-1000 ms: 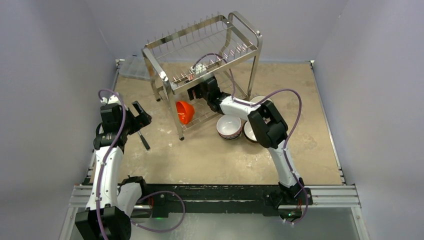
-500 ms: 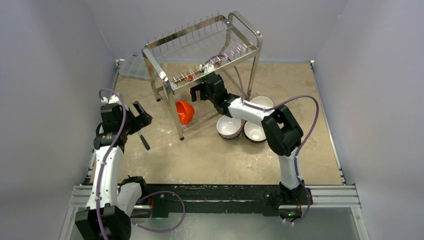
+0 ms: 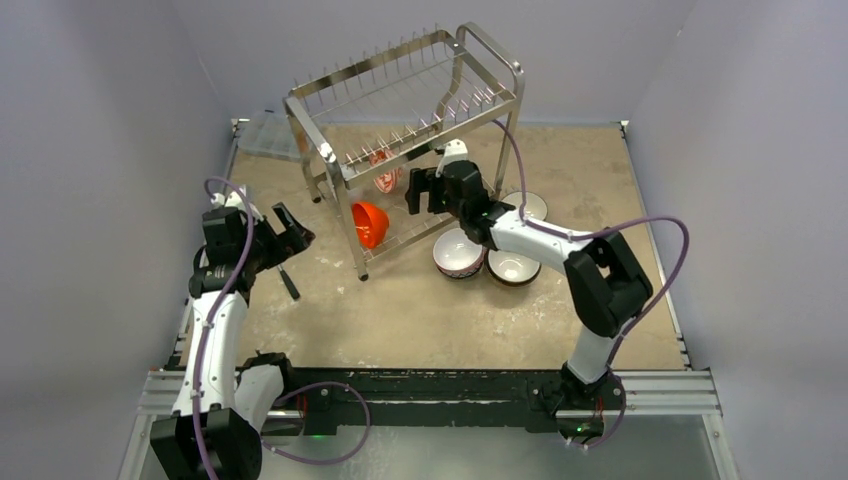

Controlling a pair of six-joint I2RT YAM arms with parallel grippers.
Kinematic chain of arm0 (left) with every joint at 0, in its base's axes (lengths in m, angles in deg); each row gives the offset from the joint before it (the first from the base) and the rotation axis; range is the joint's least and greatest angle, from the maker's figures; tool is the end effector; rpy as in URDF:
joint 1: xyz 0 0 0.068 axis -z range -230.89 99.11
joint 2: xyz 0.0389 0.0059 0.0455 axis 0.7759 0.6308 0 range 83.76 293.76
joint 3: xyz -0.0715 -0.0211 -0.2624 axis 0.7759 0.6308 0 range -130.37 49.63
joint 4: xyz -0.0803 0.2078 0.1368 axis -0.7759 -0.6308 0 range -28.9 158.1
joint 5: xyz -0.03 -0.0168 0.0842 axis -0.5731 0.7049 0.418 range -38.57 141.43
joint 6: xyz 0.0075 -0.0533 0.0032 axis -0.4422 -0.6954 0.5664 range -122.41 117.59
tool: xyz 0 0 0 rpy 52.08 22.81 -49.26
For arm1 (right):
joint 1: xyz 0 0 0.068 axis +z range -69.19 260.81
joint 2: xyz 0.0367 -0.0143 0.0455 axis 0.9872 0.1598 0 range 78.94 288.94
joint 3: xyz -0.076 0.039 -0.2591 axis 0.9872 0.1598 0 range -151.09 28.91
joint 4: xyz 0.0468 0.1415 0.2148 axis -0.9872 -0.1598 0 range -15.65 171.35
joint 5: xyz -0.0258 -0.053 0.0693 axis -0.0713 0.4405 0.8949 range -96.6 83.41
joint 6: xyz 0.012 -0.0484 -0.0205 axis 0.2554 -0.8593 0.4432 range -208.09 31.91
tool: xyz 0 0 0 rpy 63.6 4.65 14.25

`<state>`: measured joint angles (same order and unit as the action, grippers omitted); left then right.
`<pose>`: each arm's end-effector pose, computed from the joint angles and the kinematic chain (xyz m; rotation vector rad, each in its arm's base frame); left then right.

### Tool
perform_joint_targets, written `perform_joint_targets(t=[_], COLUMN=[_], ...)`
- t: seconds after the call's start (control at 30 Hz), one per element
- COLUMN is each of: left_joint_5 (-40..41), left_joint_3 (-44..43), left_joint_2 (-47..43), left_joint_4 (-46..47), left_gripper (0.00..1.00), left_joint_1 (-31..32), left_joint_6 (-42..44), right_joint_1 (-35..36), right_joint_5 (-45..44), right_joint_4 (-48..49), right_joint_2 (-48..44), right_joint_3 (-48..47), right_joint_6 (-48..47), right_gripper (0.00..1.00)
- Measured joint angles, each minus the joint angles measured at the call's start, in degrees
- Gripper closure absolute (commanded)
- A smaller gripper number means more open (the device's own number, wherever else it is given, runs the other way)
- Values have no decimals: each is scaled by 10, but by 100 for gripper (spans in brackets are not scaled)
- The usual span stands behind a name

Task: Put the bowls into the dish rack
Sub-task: Place the bowl in the dish rack, then pick up the bowl from the center of the board.

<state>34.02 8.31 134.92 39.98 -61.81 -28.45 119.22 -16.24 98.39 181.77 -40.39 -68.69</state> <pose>0.1898 0.0258 0.2700 -0.5499 2.1724 -0.4825 0.3332 0.2567 0.2546 -0.1943 1.8799 0.5416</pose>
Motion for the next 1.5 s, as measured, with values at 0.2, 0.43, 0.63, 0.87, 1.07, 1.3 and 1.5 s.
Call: perform_joint_targets(t=[0.2,0.43,0.63,0.87,1.07,1.3,1.5], left_joint_5=[-55,-111,-140,-154,-132,-104,-90], left_joint_3=[32,70,93,121,121,121,114], left_joint_2=[-20,-50,-78,-99,-104,-121,-100], left_joint_4=[33,43,51,52,45,21,-10], left_gripper=[5,5,6,9,12,16,21], left_joint_1=[0,0,10,47,109,158,191], left_joint_6=[-29,-67,-96,-126,-143,-154,-149], right_joint_1=[-4,-40,-113,-141,-141,-141,-141], right_joint_5=[47,108,139,168,172,172,180], right_joint_4=[3,-3,-10,-38,-100,-159,-183], right_joint_2=[-68,-142,-228,-276,-298,-314,-291], right_joint_3=[63,157,207,219,244,258,256], right_joint_6=[17,46,57,52,39,20,-2], right_gripper=[1,1,1,7,15,30,59])
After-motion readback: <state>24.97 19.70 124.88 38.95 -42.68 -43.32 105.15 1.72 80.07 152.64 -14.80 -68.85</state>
